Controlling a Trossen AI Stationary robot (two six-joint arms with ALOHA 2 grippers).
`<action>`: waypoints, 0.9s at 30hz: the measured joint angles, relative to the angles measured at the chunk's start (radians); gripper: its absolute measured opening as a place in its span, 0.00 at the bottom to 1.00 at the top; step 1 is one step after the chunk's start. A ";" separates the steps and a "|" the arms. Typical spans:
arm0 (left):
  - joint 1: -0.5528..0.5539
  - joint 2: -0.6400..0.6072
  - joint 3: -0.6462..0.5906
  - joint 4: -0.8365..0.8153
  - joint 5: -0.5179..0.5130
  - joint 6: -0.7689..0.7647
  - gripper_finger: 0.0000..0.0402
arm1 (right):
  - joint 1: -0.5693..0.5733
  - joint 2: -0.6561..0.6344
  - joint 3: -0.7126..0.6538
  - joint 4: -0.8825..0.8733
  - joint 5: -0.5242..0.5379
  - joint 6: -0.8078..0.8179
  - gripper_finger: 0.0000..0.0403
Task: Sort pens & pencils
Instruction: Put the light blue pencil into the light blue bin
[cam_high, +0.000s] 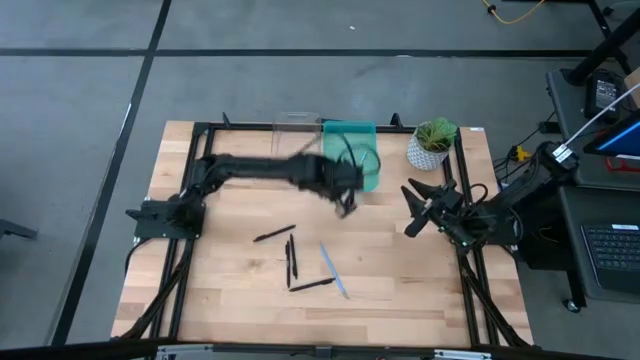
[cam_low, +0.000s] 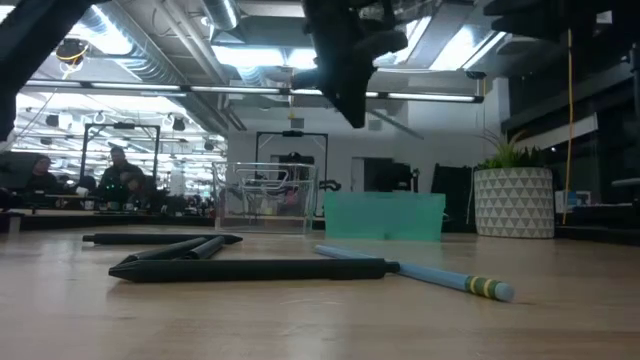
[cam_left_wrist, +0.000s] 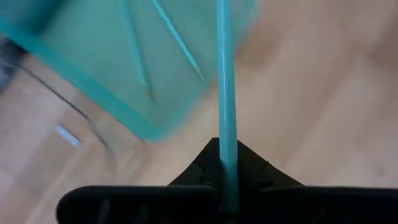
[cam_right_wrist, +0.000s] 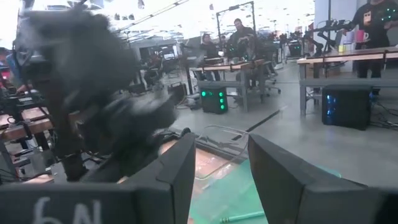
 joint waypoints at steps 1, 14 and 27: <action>0.027 0.000 0.014 0.004 0.000 -0.009 0.01 | 0.000 0.000 0.000 -0.001 0.001 0.000 0.37; 0.228 0.036 0.002 0.151 0.050 -0.136 0.01 | 0.000 0.000 0.000 -0.027 0.047 0.002 0.37; 0.236 0.145 0.001 0.224 0.119 -0.159 0.01 | -0.001 0.000 0.000 -0.027 0.059 0.001 0.37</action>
